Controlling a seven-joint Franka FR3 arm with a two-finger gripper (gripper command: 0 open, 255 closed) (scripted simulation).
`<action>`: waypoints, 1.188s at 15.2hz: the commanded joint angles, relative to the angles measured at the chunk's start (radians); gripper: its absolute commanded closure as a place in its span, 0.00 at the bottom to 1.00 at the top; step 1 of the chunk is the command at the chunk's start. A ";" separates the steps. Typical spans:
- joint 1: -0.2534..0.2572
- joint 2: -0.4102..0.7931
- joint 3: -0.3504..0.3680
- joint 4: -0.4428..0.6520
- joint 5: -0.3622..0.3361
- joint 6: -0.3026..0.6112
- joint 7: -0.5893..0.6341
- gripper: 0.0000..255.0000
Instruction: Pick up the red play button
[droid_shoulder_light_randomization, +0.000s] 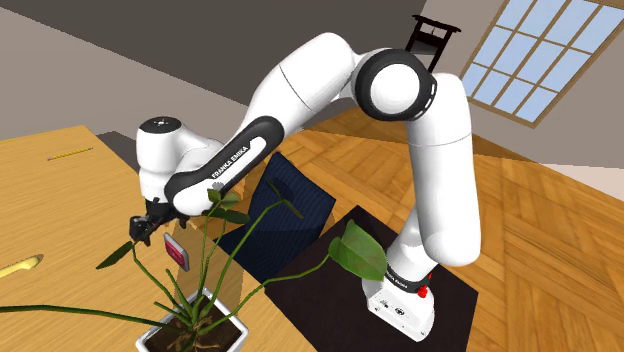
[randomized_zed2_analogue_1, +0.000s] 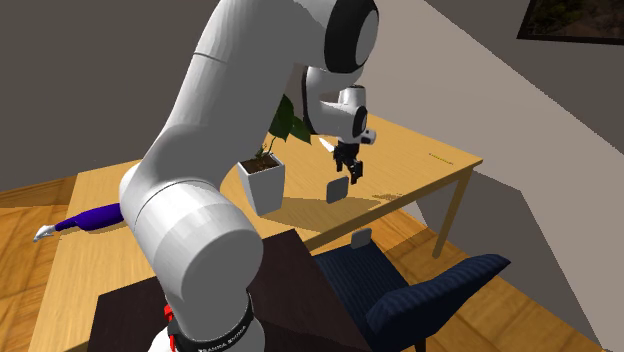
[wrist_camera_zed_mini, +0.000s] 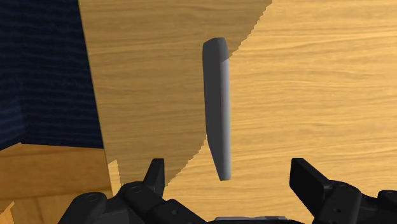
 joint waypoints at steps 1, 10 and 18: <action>0.005 0.021 -0.008 0.005 -0.008 0.017 0.004 0.00; 0.007 0.027 -0.010 0.007 -0.010 0.021 0.006 1.00; -0.005 -0.015 0.006 -0.001 0.006 -0.013 -0.005 1.00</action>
